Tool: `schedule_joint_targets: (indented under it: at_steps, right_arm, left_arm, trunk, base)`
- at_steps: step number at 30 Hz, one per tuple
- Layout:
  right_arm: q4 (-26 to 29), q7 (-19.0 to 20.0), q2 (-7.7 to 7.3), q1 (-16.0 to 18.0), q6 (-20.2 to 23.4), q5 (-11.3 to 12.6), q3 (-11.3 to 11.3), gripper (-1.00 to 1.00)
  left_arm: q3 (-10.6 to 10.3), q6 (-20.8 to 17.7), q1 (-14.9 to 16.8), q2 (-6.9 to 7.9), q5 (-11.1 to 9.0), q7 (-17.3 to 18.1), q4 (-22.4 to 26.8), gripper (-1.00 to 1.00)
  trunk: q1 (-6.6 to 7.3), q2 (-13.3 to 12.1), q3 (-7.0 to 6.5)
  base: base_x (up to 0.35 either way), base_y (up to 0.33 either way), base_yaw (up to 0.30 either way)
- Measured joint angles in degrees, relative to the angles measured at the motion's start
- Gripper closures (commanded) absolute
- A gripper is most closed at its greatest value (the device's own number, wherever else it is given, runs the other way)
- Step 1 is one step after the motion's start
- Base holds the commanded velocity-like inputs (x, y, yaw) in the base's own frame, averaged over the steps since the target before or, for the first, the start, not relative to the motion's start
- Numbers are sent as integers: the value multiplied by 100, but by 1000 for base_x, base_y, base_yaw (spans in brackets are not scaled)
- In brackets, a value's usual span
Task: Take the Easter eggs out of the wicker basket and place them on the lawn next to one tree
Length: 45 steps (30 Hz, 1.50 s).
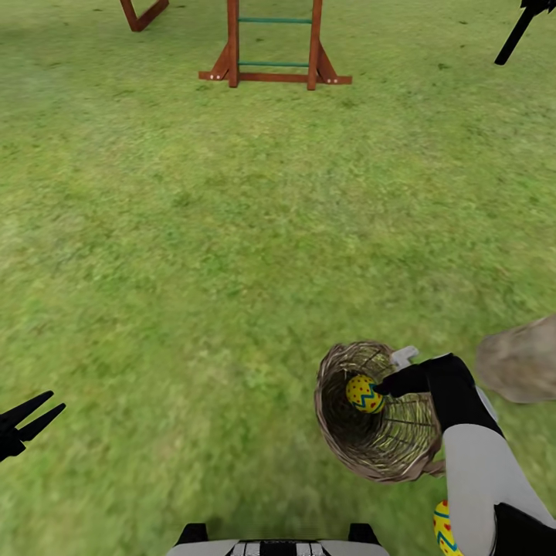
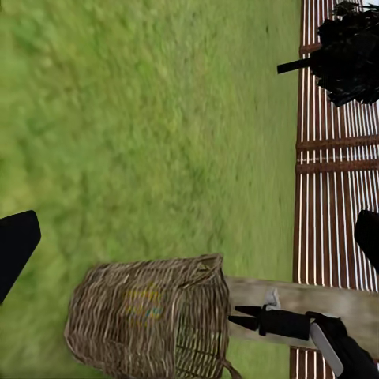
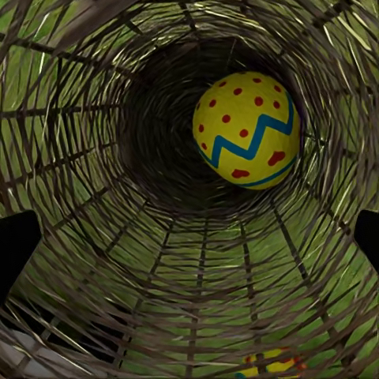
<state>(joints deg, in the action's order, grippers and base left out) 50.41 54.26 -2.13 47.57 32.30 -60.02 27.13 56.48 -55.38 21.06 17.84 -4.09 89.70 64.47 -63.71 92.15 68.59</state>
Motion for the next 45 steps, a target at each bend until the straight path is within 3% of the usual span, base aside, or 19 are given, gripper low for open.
schedule_joint_targets:
  at_steps: [8,13,16,24,30,35,37,40,45]
  right_arm:
    - [6,-114,34,2,1,0,0,-100]
    - [40,-117,38,0,15,1,-3,-100]
    - [352,-90,35,3,30,2,-32,-100]
    - [559,-70,35,2,378,-10,-61,-100]
    - [493,-63,36,-55,551,-43,-488,-100]
    - [484,-58,45,-74,866,-237,-826,-100]
    - [471,-57,121,-76,900,-270,-871,-100]
    - [460,-98,376,-77,925,-358,-902,-100]
    - [394,-431,508,-77,901,-497,-902,-100]
  left_arm:
    - [0,0,0,0,0,0,-5,-100]
    - [0,0,0,0,0,0,-5,-100]
    - [0,0,0,0,0,0,-11,-100]
    - [0,0,-2,0,-4,0,-14,-100]
    - [0,0,0,-1,-2,0,-19,-100]
    - [0,0,0,-84,0,0,-14,-100]
    - [0,0,0,-112,0,0,-8,-100]
    - [0,1,1,-130,-6,0,17,-100]
    - [0,0,0,-178,-8,0,50,-100]
  trunk:
    - [-176,321,144]
    - [-176,322,144]
    - [-176,322,144]
    - [-176,322,163]
    - [-176,322,192]
    - [-176,322,194]
    - [-176,322,194]
    - [-176,322,194]
    - [-176,322,194]
  base:
    - [0,0,0]
    - [0,0,0]
    - [0,0,0]
    - [0,0,0]
    - [0,0,0]
    - [0,0,0]
    - [0,0,0]
    - [0,0,0]
    - [0,0,0]
